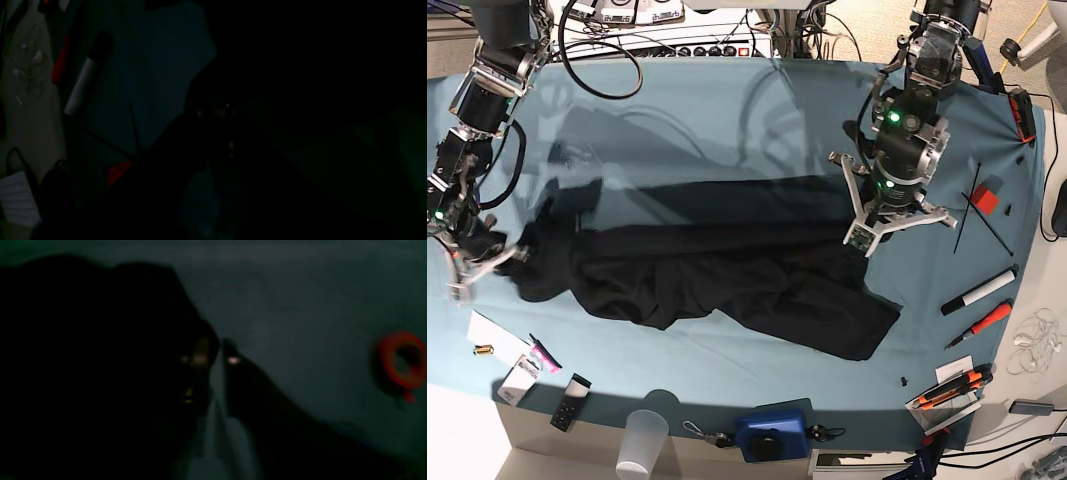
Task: Layout the t-shirt on the table in an organized manner, then fold the t-shirt properly
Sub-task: 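Grasp the shirt with the left gripper and pull it toward the red block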
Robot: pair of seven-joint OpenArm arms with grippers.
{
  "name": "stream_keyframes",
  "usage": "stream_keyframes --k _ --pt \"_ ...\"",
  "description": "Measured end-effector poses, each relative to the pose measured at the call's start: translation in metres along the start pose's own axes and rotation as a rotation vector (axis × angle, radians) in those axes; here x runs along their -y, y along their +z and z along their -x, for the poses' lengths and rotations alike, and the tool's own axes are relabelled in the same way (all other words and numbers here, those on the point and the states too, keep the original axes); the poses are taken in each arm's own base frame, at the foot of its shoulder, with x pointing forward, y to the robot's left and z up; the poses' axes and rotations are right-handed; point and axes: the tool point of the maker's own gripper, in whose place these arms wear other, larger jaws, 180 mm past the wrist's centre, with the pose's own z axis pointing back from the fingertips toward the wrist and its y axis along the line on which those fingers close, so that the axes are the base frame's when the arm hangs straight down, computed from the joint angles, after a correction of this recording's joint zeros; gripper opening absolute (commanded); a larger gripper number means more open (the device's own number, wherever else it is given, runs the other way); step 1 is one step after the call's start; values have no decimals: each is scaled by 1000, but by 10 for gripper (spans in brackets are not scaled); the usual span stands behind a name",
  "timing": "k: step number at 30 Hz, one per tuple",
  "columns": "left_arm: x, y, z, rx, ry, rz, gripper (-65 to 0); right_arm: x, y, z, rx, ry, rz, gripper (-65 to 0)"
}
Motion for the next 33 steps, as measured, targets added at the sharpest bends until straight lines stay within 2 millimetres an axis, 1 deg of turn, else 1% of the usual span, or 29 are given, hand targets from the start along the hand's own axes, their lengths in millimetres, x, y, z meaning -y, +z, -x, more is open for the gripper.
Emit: stream_keyframes --k 1,2,4,6,8,11,14,16,17,18,19,20,22,23,25,27,29,31,33 --pt "3 0 0 1 7 14 -650 -3 0 1 -8 -13 -19 -383" --pt "4 0 0 2 11 20 -650 -6 0 3 -15 -25 -35 -369" --pt "4 0 0 2 12 22 -650 -12 1 5 -35 -58 -69 -369" --pt "3 0 0 1 10 18 -650 -19 7 7 -62 -85 -133 -369" --pt "-3 0 1 -7 -10 -19 -650 -20 17 -4 -24 -119 -184 -369" --pt "-18 1 2 -12 -37 -91 -650 -11 42 -35 121 -114 -218 -369" --pt "-31 0 -4 31 -10 -114 -650 1 78 -64 296 -144 -260 -369" --pt "-39 0 -9 59 20 -120 -650 15 99 -74 371 -176 -243 -370" --pt "-44 0 -12 65 42 -118 -650 22 107 -74 390 -197 -237 -370" --pt "-49 0 -18 81 66 -114 -650 27 113 -70 390 -218 -239 -370" --pt "-54 0 -25 103 91 -109 -650 30 115 -61 358 -227 -242 -370" --pt "-58 0 -34 129 115 -103 -650 31 117 -58 358 -236 -244 -370" --pt "-64 2 -53 191 141 -92 -650 23 119 -54 387 -254 -299 -370" --pt "-66 3 -61 216 149 -86 -650 19 118 -48 381 -260 -316 -370" --pt "-65 1 -68 231 165 -64 -650 14 110 -24 312 -267 -316 -370" --pt "-59 -1 -64 211 180 -34 -650 8 102 2 238 -279 -322 -371" --pt "-51 -2 -55 181 189 -5 -650 5 99 22 183 -285 -324 -371" --pt "-49 -4 -40 141 174 -23 -650 2 97 36 151 -291 -326 -371" --pt "-52 -5 -19 64 198 -68 -650 -4 94 52 119 -305 -334 -371"
